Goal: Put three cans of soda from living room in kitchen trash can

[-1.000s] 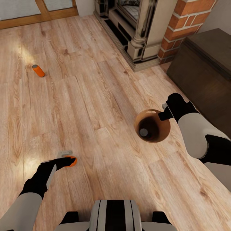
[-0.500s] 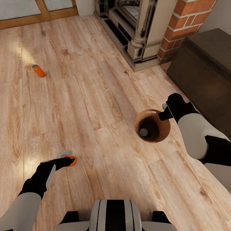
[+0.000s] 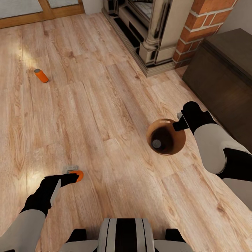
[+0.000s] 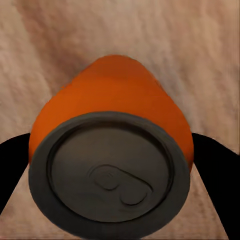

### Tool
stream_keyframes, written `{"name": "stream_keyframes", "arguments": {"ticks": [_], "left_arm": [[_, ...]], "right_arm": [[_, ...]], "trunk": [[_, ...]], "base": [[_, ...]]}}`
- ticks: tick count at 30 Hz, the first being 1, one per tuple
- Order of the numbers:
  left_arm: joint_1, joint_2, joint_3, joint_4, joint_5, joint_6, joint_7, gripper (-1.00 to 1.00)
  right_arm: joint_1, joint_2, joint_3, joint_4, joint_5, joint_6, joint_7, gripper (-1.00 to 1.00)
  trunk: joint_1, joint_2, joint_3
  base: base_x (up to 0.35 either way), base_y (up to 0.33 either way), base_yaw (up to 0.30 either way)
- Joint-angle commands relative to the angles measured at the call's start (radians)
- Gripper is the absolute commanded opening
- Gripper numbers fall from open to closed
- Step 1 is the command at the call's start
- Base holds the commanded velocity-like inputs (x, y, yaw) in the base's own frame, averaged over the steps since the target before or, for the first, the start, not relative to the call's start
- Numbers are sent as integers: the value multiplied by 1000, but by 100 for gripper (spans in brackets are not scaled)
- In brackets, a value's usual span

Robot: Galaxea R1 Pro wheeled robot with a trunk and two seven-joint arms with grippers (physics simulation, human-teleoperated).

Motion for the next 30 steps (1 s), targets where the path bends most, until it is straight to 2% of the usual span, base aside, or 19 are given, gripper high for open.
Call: {"name": "stream_keyframes", "arguments": {"ticks": [1, 30], "left_arm": [[0, 0, -1, 1, -4, 1, 0, -100], [-1, -2, -2, -8, -4, 13, -4, -100]], "right_arm": [[5, 0, -4, -3, -11, 0, 3, -100], [21, 0, -3, -3, -10, 0, 3, -100]], "trunk": [[73, 7, 2], [-38, 210, 92]], "base": [[0, 0, 0], [0, 0, 0]]}}
